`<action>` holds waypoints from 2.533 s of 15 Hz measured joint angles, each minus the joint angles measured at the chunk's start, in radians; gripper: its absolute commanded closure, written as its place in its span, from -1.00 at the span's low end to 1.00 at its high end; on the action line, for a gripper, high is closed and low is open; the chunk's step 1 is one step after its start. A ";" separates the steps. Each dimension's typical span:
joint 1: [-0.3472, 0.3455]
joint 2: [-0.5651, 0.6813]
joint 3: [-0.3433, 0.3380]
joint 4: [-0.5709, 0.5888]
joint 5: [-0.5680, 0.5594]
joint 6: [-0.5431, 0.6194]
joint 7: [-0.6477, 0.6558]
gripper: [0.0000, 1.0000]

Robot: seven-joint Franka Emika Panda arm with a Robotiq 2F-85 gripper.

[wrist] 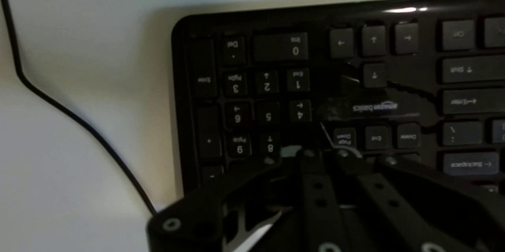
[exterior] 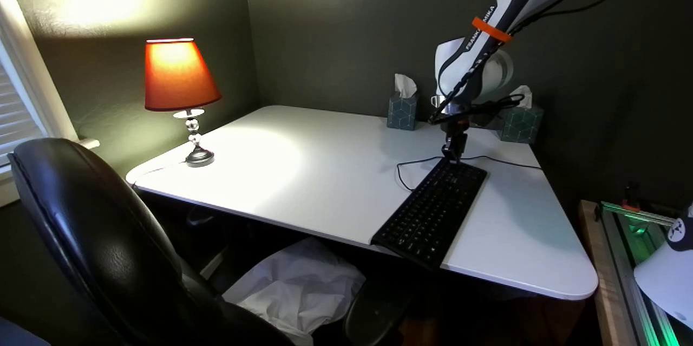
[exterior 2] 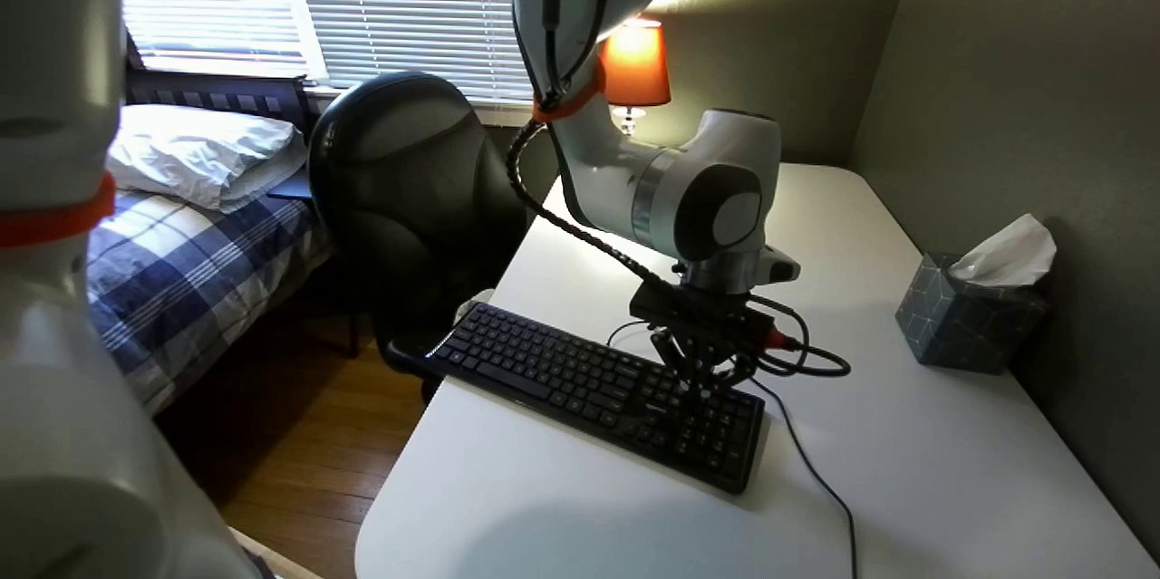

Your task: Press a key on the keyboard

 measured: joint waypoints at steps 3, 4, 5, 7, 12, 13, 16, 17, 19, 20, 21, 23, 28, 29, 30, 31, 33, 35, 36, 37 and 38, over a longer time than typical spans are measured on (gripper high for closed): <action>0.000 0.009 0.000 0.007 0.001 0.000 0.000 1.00; -0.001 0.012 0.001 0.009 0.001 0.000 0.000 1.00; -0.002 0.015 0.002 0.011 0.001 0.000 0.000 1.00; -0.002 0.020 0.003 0.016 0.001 -0.002 0.000 1.00; -0.004 0.029 0.004 0.028 0.001 -0.013 0.000 1.00; -0.004 0.030 0.004 0.030 0.001 -0.017 0.000 1.00; -0.004 0.032 0.005 0.033 0.001 -0.021 0.000 1.00; -0.004 0.032 0.005 0.033 0.001 -0.021 0.000 1.00; -0.004 0.032 0.005 0.033 0.001 -0.021 0.000 1.00; -0.004 0.032 0.005 0.033 0.001 -0.021 0.000 1.00; -0.004 0.032 0.005 0.033 0.001 -0.021 0.000 1.00; -0.004 0.031 0.005 0.033 0.001 -0.021 0.000 1.00; -0.006 0.018 0.004 0.031 0.001 -0.021 0.000 1.00; -0.007 0.012 0.003 0.030 0.001 -0.021 0.000 1.00; -0.008 0.005 0.002 0.028 0.001 -0.021 0.000 0.48; -0.008 -0.003 0.001 0.026 0.001 -0.021 0.000 0.44; -0.009 -0.018 0.000 0.021 0.001 -0.021 0.000 0.19; -0.010 -0.034 0.000 0.015 0.001 -0.021 0.000 -0.12; -0.010 -0.042 -0.001 0.012 0.001 -0.021 0.001 -0.28; -0.010 -0.051 -0.002 0.007 0.001 -0.021 0.001 -0.42; -0.010 -0.061 -0.004 0.001 0.001 -0.020 0.003 -0.56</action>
